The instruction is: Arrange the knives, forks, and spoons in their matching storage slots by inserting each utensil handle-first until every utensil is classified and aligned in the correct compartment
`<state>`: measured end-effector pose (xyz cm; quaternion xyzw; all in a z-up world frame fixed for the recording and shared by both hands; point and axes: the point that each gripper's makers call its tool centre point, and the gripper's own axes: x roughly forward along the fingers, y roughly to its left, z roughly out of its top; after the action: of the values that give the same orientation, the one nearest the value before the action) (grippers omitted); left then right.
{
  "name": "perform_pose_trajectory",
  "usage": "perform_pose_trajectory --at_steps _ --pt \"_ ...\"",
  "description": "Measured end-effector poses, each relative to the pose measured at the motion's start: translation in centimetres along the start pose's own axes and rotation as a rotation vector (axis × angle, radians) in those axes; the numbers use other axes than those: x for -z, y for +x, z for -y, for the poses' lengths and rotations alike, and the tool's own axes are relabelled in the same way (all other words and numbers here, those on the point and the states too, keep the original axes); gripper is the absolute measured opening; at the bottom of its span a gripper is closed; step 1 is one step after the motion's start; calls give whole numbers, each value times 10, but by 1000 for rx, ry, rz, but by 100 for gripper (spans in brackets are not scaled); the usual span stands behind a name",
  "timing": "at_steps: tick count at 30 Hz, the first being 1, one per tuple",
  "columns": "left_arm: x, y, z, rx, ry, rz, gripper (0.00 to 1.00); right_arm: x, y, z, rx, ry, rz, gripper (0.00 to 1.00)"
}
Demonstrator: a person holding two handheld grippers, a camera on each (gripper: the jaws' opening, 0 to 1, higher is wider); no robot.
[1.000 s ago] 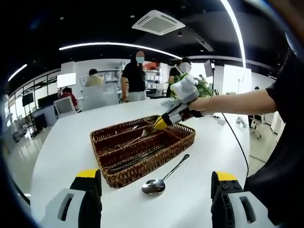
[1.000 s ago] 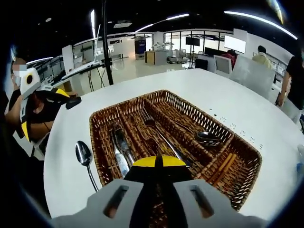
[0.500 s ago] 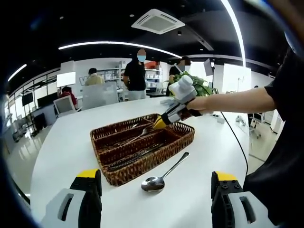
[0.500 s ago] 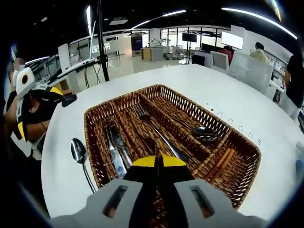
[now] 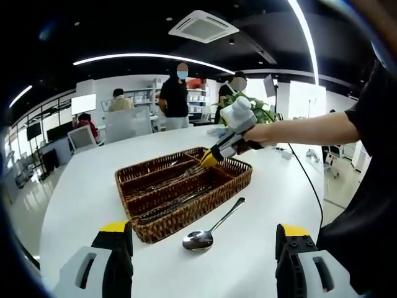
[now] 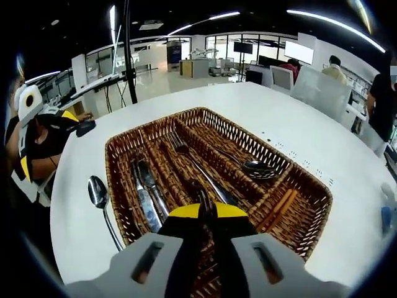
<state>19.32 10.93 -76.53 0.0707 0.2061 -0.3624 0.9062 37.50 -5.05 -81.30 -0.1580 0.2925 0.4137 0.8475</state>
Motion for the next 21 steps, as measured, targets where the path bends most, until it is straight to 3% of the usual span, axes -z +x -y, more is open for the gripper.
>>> perform_pose_trajectory --at_steps 7,21 --pt "1 -1 2 0 5 -7 100 4 0 2 11 -11 -18 12" --pt "-2 -1 3 -2 8 -3 100 -1 -11 -3 20 -41 2 14"
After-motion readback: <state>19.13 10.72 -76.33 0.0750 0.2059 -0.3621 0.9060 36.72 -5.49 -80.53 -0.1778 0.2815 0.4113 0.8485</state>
